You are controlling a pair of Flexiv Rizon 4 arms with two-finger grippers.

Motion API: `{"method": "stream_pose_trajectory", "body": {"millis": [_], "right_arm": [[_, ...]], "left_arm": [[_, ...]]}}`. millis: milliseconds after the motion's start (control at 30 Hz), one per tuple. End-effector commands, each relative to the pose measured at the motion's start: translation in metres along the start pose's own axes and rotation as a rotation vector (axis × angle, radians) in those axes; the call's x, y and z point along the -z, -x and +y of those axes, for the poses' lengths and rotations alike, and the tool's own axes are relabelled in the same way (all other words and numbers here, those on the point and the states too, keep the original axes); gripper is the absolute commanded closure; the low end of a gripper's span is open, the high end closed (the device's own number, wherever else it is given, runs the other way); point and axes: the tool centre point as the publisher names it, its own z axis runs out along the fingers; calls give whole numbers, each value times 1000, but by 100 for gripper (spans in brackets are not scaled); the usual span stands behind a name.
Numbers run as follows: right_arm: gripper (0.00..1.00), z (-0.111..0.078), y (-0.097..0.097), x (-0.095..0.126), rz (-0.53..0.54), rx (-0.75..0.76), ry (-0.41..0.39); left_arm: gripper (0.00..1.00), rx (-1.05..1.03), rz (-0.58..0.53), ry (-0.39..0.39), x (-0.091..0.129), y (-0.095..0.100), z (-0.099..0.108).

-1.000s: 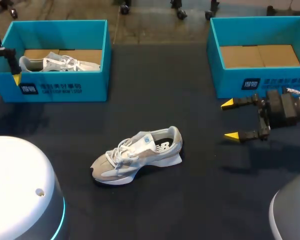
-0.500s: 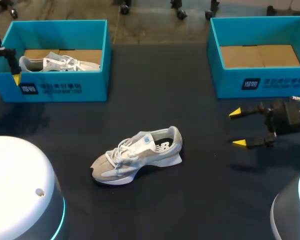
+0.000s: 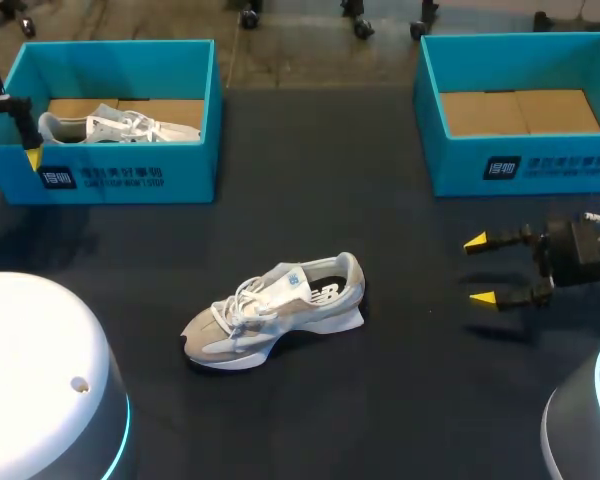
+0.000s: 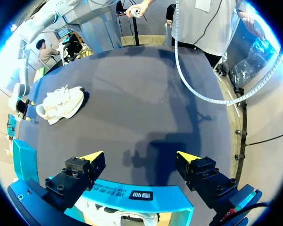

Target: Take the shoe out of the shoebox, open the shoe tongue, remove and reinsert the insole, then place the shoe into the shoebox

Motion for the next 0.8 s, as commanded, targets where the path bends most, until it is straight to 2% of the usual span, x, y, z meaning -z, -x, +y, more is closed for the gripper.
{"method": "stream_pose_trajectory", "body": {"millis": [33,67,700,800], "right_arm": [[0,-11,2,-6,-6,-13,-12],[0,-12,2,-5,-3,-14,-29],[0,-8,3,-5,-7,7,-18],[0,-3,3,-6,-21,22,-67]], "left_arm": [[0,0,2,4,0,0,-1],[0,0,2,4,0,0,-1],[0,0,2,4,0,0,-1],[0,0,2,4,0,0,-1]]}}
